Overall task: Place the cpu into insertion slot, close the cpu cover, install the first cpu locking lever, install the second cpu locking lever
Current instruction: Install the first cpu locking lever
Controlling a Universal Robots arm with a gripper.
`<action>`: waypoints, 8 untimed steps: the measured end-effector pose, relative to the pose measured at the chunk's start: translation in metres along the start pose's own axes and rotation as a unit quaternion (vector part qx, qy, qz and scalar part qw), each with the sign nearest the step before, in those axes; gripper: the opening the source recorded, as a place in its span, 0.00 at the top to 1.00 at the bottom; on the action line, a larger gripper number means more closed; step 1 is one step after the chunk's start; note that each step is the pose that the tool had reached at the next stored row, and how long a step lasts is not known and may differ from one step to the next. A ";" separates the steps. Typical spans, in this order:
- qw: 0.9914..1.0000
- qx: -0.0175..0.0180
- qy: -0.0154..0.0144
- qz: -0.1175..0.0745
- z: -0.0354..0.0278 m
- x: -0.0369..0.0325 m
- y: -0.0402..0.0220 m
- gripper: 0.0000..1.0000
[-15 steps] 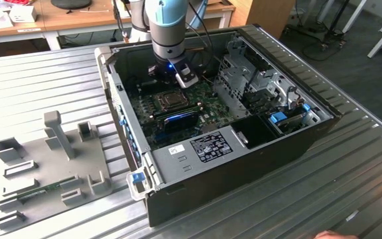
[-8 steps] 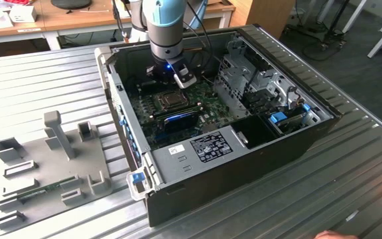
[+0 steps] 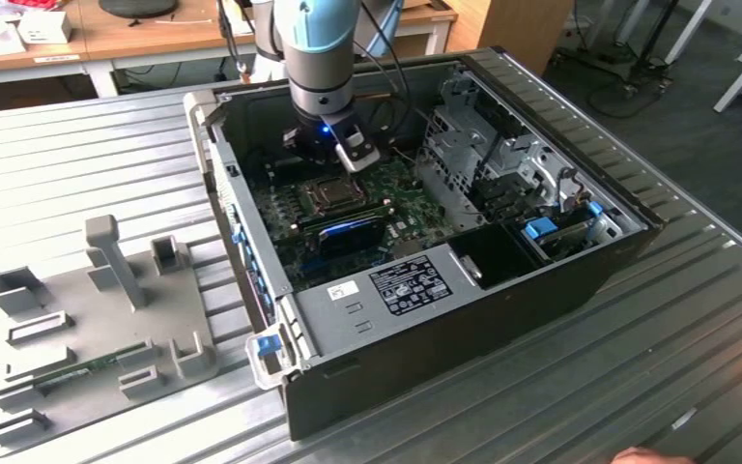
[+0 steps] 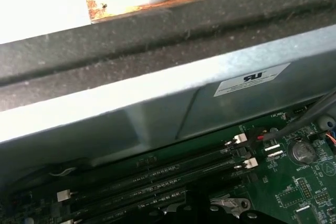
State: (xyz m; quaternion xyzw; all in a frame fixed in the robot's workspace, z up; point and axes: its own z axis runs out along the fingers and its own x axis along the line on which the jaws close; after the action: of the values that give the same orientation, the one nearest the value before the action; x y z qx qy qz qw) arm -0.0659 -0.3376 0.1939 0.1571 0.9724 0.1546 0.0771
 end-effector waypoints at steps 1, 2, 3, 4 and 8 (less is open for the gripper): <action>1.000 0.000 0.000 0.001 0.0005 0.0001 -0.0001 0.89; 1.000 0.000 -0.001 0.002 0.0008 0.0001 -0.0003 0.89; 1.000 0.001 -0.001 0.003 0.0009 0.0002 -0.0004 0.89; 1.000 0.001 -0.002 0.004 0.0010 0.0002 -0.0004 0.89; 1.000 0.001 -0.005 0.014 0.0021 0.0000 -0.0006 0.89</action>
State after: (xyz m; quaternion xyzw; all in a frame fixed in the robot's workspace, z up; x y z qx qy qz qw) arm -0.0657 -0.3375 0.1917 0.1714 0.9699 0.1534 0.0795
